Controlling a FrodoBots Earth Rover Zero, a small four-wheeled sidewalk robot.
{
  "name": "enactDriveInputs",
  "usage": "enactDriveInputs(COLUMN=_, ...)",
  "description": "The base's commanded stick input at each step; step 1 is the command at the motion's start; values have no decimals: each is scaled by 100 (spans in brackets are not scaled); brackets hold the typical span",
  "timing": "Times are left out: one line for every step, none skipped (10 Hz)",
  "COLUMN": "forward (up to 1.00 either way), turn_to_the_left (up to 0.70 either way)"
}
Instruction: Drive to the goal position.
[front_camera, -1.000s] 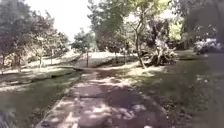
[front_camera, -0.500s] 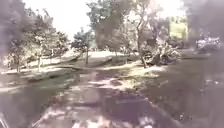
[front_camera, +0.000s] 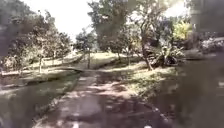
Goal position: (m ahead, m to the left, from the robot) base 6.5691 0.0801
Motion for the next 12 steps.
enactDriveInputs(forward=70, turn_to_the_left=0)
enactDriveInputs(forward=70, turn_to_the_left=0)
enactDriveInputs(forward=70, turn_to_the_left=0)
enactDriveInputs(forward=70, turn_to_the_left=0)
enactDriveInputs(forward=70, turn_to_the_left=0)
enactDriveInputs(forward=70, turn_to_the_left=0)
enactDriveInputs(forward=70, turn_to_the_left=0)
enactDriveInputs(forward=70, turn_to_the_left=0)
enactDriveInputs(forward=70, turn_to_the_left=0)
enactDriveInputs(forward=70, turn_to_the_left=0)
enactDriveInputs(forward=70, turn_to_the_left=0)
enactDriveInputs(forward=70, turn_to_the_left=5)
